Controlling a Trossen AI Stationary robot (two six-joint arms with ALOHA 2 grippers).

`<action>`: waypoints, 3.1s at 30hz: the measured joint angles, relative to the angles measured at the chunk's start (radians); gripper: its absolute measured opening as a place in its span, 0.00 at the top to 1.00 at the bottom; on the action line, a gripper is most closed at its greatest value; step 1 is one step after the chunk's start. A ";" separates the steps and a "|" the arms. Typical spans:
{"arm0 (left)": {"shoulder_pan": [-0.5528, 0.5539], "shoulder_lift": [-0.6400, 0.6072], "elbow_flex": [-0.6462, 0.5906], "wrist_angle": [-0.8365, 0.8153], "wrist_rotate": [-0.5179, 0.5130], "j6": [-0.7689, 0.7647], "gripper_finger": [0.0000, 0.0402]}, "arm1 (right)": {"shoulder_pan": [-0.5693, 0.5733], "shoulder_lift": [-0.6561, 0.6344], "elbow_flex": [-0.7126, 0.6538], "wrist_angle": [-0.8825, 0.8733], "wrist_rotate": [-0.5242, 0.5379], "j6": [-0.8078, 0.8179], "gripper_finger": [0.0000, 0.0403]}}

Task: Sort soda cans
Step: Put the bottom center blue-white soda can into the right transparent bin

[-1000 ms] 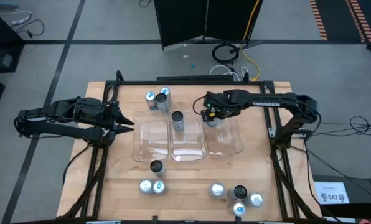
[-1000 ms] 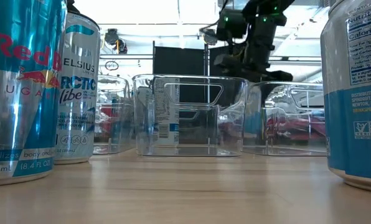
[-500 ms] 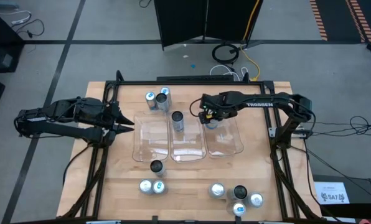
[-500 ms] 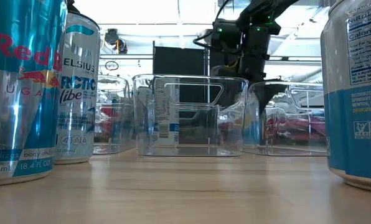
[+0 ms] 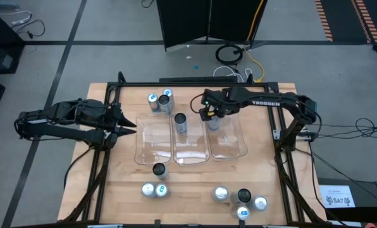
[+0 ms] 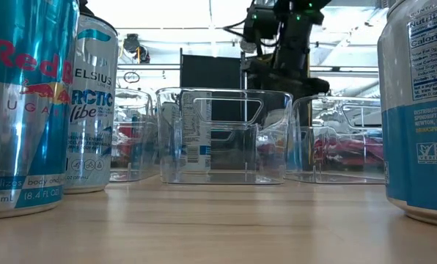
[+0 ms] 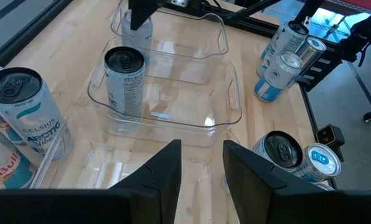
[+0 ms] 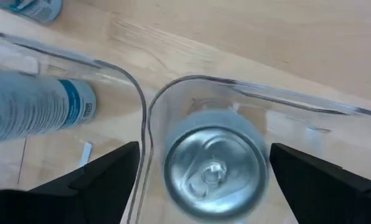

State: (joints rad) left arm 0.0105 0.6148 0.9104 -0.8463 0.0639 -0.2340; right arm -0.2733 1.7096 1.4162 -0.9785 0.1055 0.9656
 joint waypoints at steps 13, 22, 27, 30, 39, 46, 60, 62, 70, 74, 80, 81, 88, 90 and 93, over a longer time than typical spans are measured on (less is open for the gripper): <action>0.000 0.000 0.000 0.000 0.000 0.004 0.68 | 0.194 -0.024 0.289 -0.593 0.028 0.141 0.13; 0.000 0.000 0.000 0.001 0.000 0.004 0.68 | 0.554 -0.099 0.293 -0.532 0.053 0.530 0.13; 0.000 0.000 0.000 0.000 0.000 0.005 0.68 | 0.680 -0.076 0.293 -0.486 0.053 0.628 0.13; 0.000 0.000 0.000 0.001 0.000 0.005 0.68 | 0.722 -0.051 0.293 -0.422 0.045 0.573 0.13; 0.000 0.000 0.000 0.000 0.000 0.005 0.68 | 0.741 0.102 0.291 -0.249 -0.221 0.528 0.13; 0.000 0.000 0.000 0.000 0.000 0.005 0.68 | 0.763 0.205 0.323 -0.237 -0.261 0.506 0.13; 0.000 0.000 0.000 0.000 0.000 0.005 0.68 | 0.775 0.322 0.394 -0.303 -0.261 0.475 0.13; 0.000 0.000 0.000 0.000 0.000 0.005 0.68 | 0.781 0.330 0.394 -0.292 -0.261 0.464 0.13; 0.000 0.000 0.000 0.000 0.000 0.004 0.68 | 0.816 0.368 0.394 -0.287 -0.273 0.462 0.13; 0.000 0.000 0.000 0.000 0.000 0.004 0.68 | 0.819 0.368 0.394 -0.286 -0.294 0.463 0.13; 0.000 0.000 0.000 0.000 0.000 0.004 0.68 | 0.819 0.368 0.394 -0.283 -0.297 0.459 0.21; 0.000 0.000 0.000 0.000 0.000 0.004 0.68 | 0.819 0.368 0.394 -0.282 -0.297 0.459 0.24; 0.000 0.000 0.000 0.000 0.000 0.004 0.68 | 0.814 0.364 0.404 -0.280 -0.293 0.442 0.32; 0.000 0.000 0.000 0.000 0.000 0.004 0.68 | 0.808 0.364 0.433 -0.295 -0.291 0.428 0.32; 0.000 0.000 0.000 0.000 0.000 0.004 0.68 | 0.797 0.360 0.495 -0.347 -0.264 0.390 0.32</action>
State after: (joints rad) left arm 0.0106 0.6148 0.9103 -0.8467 0.0635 -0.2298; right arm 0.5241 2.0701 1.9116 -1.3260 -0.1586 1.3555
